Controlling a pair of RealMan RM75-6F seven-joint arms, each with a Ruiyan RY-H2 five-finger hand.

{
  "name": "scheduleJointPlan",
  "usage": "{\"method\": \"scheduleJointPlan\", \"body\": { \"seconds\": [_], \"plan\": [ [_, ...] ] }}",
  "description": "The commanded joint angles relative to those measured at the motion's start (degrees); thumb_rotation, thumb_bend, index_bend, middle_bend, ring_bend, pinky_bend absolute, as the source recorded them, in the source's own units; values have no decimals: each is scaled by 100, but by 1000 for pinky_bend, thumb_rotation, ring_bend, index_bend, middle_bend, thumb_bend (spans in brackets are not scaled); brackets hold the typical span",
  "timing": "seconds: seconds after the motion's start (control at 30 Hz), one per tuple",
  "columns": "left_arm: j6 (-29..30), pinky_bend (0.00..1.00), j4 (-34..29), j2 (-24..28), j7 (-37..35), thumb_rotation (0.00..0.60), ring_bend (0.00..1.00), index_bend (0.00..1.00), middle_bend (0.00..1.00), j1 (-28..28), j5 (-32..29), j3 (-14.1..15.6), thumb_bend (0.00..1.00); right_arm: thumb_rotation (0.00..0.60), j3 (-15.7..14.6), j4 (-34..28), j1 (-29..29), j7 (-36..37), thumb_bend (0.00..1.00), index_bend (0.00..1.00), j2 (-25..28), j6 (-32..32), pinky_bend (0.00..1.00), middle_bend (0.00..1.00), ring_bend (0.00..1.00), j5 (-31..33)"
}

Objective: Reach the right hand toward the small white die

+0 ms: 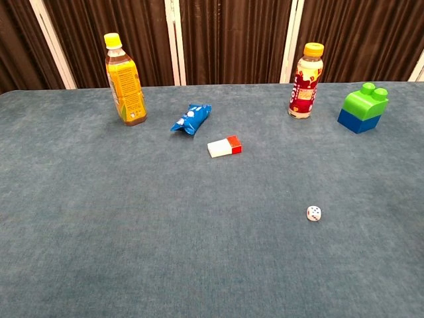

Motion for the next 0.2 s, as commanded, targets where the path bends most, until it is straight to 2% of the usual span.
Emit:
{"method": "scheduleJointPlan", "body": {
  "seconds": [0.03, 0.2],
  "plan": [
    [38, 0, -3, 29, -65, 600, 0, 0, 0, 20, 37, 9, 0, 600, 22, 66, -243, 200, 0, 0, 119, 196, 0, 0, 0, 150],
    [94, 0, -8, 106, -233, 600, 0, 0, 0, 53, 98, 28, 0, 600, 46, 227, -479, 289, 0, 0, 65, 361, 0, 0, 0, 219]
  ]
}}
